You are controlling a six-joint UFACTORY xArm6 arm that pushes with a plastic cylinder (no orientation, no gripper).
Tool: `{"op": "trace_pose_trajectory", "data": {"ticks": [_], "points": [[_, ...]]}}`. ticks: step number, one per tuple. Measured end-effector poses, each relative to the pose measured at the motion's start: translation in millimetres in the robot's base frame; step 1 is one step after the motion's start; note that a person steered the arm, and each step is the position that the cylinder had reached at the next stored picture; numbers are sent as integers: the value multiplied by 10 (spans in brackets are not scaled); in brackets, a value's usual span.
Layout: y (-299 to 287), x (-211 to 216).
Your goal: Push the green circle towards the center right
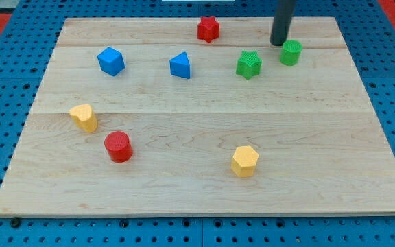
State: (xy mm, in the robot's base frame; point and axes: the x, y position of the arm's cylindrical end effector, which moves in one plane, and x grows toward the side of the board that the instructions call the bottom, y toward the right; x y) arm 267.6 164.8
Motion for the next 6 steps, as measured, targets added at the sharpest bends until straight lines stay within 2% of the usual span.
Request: {"op": "trace_pose_trajectory", "data": {"ticks": [1,5,6], "points": [[22,0],[35,470],[-132,470]]}}
